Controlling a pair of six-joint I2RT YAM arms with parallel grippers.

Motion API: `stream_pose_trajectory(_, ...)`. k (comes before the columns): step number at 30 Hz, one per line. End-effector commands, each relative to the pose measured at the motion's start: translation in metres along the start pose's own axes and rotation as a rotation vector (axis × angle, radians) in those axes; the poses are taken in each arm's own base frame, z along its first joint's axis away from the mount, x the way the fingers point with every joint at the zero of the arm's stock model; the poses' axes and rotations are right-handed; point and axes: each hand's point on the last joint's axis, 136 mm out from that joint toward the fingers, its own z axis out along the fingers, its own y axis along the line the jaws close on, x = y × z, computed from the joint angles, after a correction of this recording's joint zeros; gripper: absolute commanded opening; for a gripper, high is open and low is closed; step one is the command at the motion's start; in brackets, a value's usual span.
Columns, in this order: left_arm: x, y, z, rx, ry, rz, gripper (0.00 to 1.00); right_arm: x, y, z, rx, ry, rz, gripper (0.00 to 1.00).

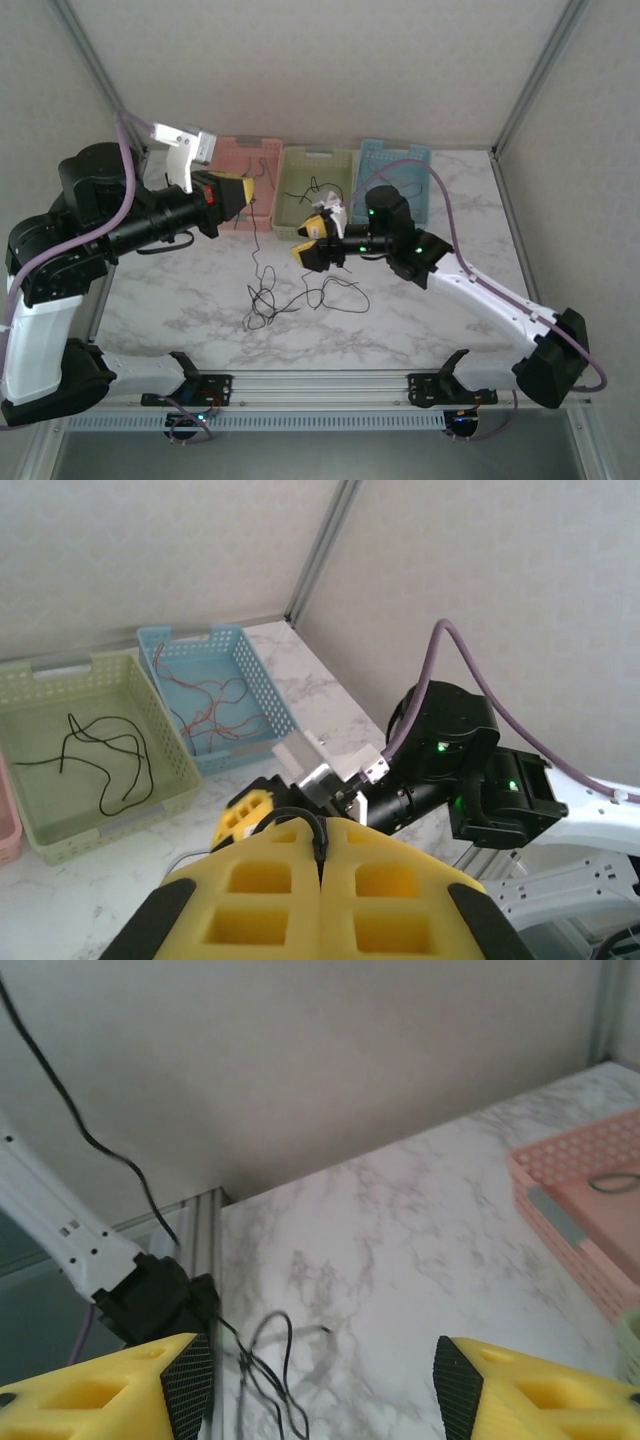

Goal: Untangle the cables

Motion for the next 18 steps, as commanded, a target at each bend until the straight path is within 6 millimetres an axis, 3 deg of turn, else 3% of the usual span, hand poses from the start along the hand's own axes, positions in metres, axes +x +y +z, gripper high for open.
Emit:
stream_pose_trajectory(1,0.006,-0.001,-0.003,0.008,0.028,0.024,0.00,-0.022,0.023,0.016,-0.105,-0.048,-0.106,0.64)
stream_pose_trajectory(12,0.011,0.001,0.000,0.000,0.042,0.034,0.00,-0.027,0.063,0.063,-0.252,-0.041,-0.158,0.62)
stream_pose_trajectory(18,0.011,0.003,-0.003,-0.006,0.037,0.036,0.00,-0.025,0.061,0.061,-0.200,-0.054,-0.214,0.50)
